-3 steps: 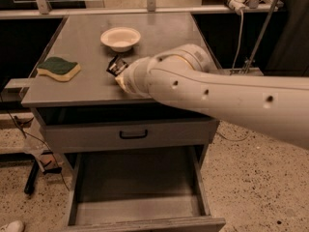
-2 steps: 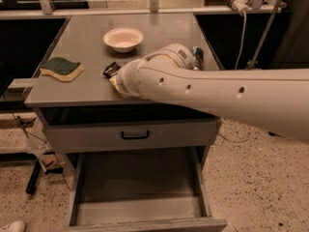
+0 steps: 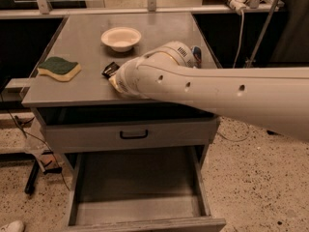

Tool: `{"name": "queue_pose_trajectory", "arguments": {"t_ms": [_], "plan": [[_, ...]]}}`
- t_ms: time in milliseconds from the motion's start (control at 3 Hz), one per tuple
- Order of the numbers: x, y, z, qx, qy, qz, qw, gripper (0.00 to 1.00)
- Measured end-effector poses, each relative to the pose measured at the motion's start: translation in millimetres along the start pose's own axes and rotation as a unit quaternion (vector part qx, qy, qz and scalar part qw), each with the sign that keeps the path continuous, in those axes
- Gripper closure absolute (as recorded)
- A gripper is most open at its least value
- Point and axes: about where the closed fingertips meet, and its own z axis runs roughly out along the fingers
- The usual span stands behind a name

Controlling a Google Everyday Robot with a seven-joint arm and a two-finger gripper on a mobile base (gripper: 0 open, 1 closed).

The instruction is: Pick rxbar chocolate from middle drawer and place on counter

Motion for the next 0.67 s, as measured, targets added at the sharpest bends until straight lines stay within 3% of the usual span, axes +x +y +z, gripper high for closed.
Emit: {"name": "queue_pose_trajectory", "arguments": {"t_ms": [667], "plan": [[0.0, 0.0, 0.0, 0.0, 0.0, 0.0, 1.0, 0.12]]}}
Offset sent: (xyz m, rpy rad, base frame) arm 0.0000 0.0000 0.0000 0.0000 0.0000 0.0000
